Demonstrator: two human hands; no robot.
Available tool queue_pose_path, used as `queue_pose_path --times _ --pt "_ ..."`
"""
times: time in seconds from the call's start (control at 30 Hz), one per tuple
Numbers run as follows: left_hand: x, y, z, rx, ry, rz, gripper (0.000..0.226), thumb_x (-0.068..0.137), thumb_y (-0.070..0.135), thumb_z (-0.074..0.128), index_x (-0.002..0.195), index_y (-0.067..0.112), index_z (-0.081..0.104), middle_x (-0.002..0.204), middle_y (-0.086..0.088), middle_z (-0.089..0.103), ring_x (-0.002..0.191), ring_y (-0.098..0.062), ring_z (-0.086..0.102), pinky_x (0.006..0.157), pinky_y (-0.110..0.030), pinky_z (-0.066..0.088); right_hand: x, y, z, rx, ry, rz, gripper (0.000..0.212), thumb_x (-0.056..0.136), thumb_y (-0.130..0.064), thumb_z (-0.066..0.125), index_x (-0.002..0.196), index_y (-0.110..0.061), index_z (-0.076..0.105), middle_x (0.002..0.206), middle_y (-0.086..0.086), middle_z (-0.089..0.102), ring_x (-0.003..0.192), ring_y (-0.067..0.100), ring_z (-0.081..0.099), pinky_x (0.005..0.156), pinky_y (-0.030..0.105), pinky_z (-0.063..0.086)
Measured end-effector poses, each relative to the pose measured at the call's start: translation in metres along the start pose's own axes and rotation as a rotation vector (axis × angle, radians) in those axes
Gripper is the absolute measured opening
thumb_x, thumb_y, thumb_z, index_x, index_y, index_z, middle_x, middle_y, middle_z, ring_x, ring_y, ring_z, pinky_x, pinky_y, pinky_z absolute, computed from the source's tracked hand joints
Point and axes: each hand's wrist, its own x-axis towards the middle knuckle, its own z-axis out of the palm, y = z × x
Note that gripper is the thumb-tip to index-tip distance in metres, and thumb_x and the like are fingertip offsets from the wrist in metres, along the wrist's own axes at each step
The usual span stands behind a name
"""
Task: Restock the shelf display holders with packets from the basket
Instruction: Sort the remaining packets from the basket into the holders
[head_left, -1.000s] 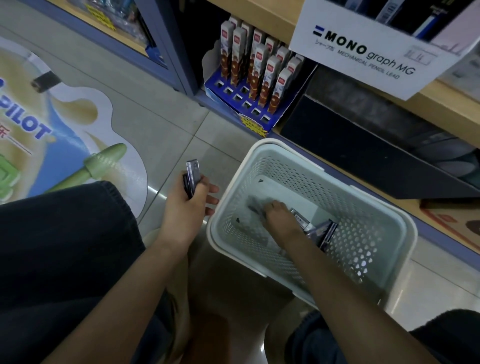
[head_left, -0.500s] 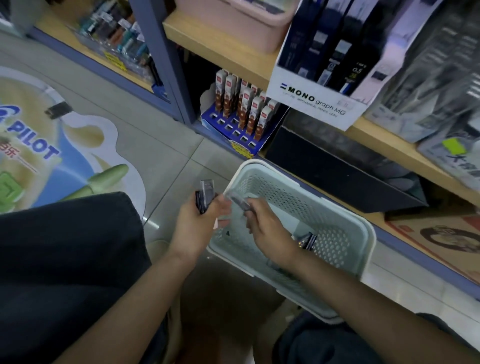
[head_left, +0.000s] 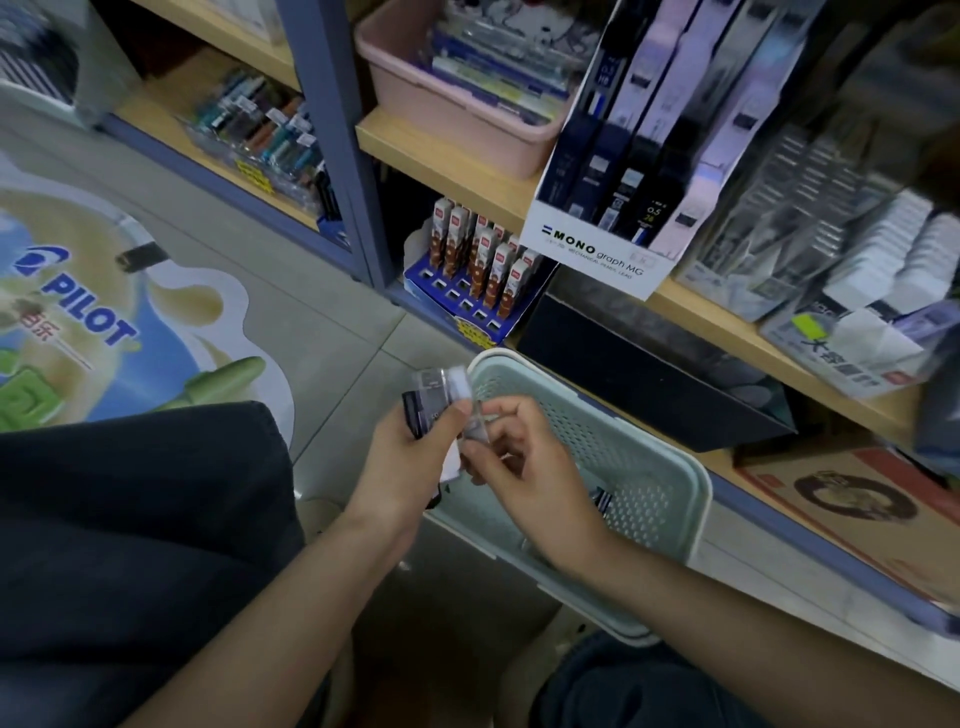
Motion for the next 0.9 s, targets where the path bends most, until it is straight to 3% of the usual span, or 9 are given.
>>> queue_pose_path --times 0.07,0.17,0.3,0.37,0.6,0.77,0.9 --pt "-0.004 0.008 0.004 -0.010 -0.022 0.018 0.016 0.088 0.027 0.060 0.102 0.021 0.064 0.097 -0.008 0.069 0.097 -0.026 0.064 0.089 -0.043 0.052 -0.005 -0.009 -0.004 0.068 0.066 0.010 0.015 0.091 -0.014 0.057 0.102 -0.021 0.048 0.078 -0.011 0.065 0.075 0.007 0.064 0.073 0.029 0.055" --pt "-0.011 0.022 0.012 -0.048 -0.035 0.041 0.015 0.087 0.028 0.061 0.099 0.019 0.066 0.096 -0.010 0.070 0.097 -0.028 0.064 0.091 -0.048 0.050 -0.011 -0.027 -0.016 0.120 0.157 0.008 0.008 0.091 -0.010 0.056 0.097 -0.014 0.052 0.075 -0.010 0.063 0.071 0.009 0.064 0.068 0.023 0.052" --pt "-0.025 0.043 0.020 -0.185 -0.071 0.063 0.019 0.089 0.028 0.058 0.092 0.009 0.061 0.074 -0.003 0.068 0.064 -0.009 0.066 0.058 -0.021 0.054 -0.023 -0.053 -0.041 -0.003 0.261 -0.063 0.011 0.088 -0.011 0.062 0.093 -0.021 0.061 0.086 -0.004 0.063 0.077 0.008 0.060 0.071 0.022 0.051" --pt "-0.035 0.056 0.023 -0.195 -0.102 0.071 0.021 0.090 0.028 0.057 0.093 0.007 0.061 0.061 0.000 0.065 0.053 -0.008 0.059 0.051 -0.018 0.050 -0.031 -0.064 -0.053 -0.092 0.298 -0.106 0.013 0.086 -0.012 0.065 0.094 -0.022 0.066 0.094 0.003 0.064 0.084 0.008 0.062 0.076 0.020 0.050" --pt "-0.068 0.084 0.041 0.053 -0.232 0.227 0.018 0.091 0.026 0.055 0.098 0.011 0.063 0.055 0.004 0.061 0.043 -0.001 0.053 0.044 -0.013 0.043 -0.052 -0.103 -0.087 0.209 0.466 -0.104 0.011 0.082 -0.003 0.063 0.093 -0.007 0.063 0.076 0.004 0.063 0.066 0.007 0.062 0.064 0.017 0.053" --pt "-0.069 0.096 0.054 0.321 -0.338 0.357 0.009 0.090 0.028 0.058 0.086 0.020 0.057 0.055 0.001 0.062 0.047 -0.007 0.056 0.052 -0.023 0.047 -0.065 -0.119 -0.103 0.227 0.498 -0.073 0.012 0.082 -0.008 0.063 0.093 -0.008 0.065 0.074 0.002 0.065 0.066 0.009 0.063 0.063 0.017 0.053" --pt "-0.059 0.124 0.070 0.347 -0.400 0.429 0.008 0.092 0.027 0.055 0.093 0.020 0.058 0.056 0.002 0.060 0.046 -0.005 0.056 0.051 -0.020 0.048 -0.051 -0.129 -0.124 0.125 0.688 -0.177 0.007 0.087 -0.011 0.060 0.094 -0.011 0.063 0.080 0.002 0.066 0.068 0.008 0.063 0.064 0.016 0.052"
